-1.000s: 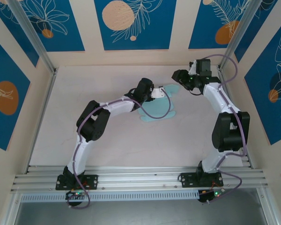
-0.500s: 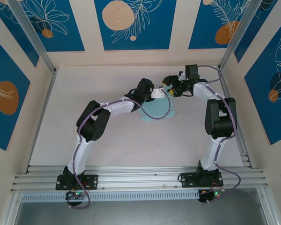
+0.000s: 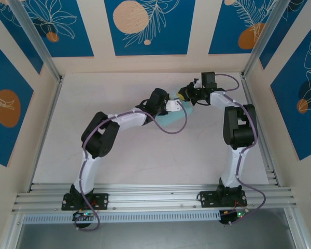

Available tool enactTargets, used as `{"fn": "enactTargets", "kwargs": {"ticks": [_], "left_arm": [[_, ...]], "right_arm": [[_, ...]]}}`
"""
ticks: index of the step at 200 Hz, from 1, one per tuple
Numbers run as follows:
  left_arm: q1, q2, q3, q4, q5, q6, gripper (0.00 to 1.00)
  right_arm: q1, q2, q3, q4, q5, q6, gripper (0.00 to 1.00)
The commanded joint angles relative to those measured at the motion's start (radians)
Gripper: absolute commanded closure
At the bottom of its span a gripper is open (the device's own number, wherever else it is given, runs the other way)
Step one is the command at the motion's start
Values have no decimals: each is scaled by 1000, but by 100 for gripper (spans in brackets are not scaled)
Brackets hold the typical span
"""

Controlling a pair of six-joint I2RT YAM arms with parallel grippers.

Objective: Fold the paper box

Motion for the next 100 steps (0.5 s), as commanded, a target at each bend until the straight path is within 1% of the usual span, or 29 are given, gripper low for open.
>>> {"fn": "enactTargets", "kwargs": {"ticks": [1, 12, 25, 43, 59, 72, 100], "left_arm": [[1, -82, -27, -125, 170, -52, 46], [6, -109, -23, -178, 225, -76, 39], [13, -134, -14, -218, 259, -119, 35], [25, -162, 0, -243, 248, -187, 35], [40, -179, 5, -276, 245, -214, 35], [47, -185, 5, -321, 243, -195, 35], [47, -169, 4, -374, 182, -137, 37]], "right_arm": [[3, 24, -8, 50, -10, 16, 98], [3, 22, -13, 55, -9, 17, 99], [2, 21, -18, 61, -14, 22, 100], [3, 14, -34, 80, -26, 33, 100], [2, 1, -53, 96, -33, 45, 100], [3, -10, -69, 102, -36, 54, 100], [7, -40, -109, 102, -41, 73, 100]]}}
